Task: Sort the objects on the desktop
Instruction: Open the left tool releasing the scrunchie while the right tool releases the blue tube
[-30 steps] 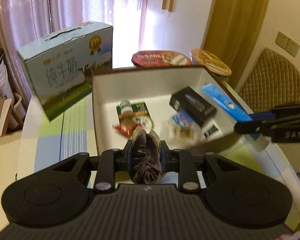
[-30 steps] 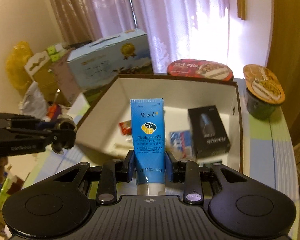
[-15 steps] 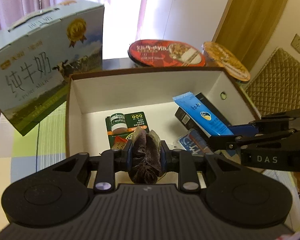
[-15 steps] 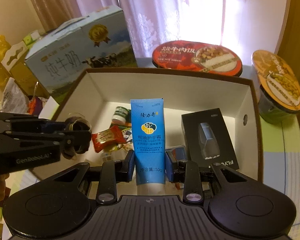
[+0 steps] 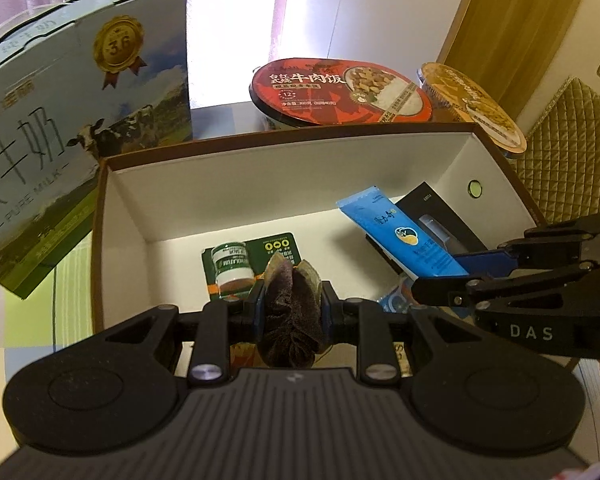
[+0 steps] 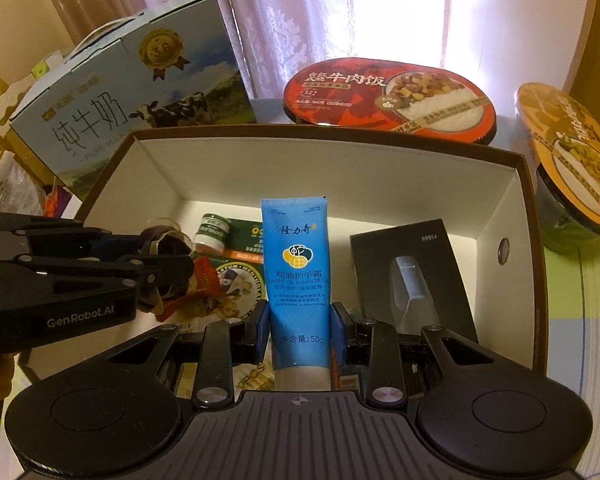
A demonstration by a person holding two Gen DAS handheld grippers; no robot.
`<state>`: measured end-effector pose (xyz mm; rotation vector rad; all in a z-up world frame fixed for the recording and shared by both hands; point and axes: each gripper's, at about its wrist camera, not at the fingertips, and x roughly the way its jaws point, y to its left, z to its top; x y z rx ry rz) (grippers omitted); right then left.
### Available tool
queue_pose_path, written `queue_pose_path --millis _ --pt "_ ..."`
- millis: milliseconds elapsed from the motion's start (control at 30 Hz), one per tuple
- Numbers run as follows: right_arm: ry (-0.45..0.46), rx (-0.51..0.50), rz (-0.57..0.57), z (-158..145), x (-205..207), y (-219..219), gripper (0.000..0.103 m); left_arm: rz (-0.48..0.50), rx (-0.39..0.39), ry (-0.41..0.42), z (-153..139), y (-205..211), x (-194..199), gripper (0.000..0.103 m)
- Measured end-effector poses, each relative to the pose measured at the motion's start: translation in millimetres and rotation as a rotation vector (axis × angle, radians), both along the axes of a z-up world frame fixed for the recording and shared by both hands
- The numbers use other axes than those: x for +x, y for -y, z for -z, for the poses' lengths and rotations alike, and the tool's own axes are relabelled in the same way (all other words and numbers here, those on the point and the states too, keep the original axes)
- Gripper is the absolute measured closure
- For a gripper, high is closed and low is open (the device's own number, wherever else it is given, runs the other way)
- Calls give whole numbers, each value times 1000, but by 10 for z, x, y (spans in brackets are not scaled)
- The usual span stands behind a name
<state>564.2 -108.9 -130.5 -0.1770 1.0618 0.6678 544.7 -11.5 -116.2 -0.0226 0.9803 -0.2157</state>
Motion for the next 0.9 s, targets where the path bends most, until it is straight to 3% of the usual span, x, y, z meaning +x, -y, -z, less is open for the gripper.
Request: queue_pose_path --millis 500,600,667,900 --pt "5 -42 -48 127 167 -98 75 17 5 -52 240 135 300 78" --pt "3 -46 -52 144 178 -111 75 1 9 -51 266 145 332 70" --pt "0 -45 -53 153 188 -115 74 -12 7 -54 270 127 355 46" --pt "-13 -52 -58 215 202 -147 74 -12 30 -37 231 75 350 41"
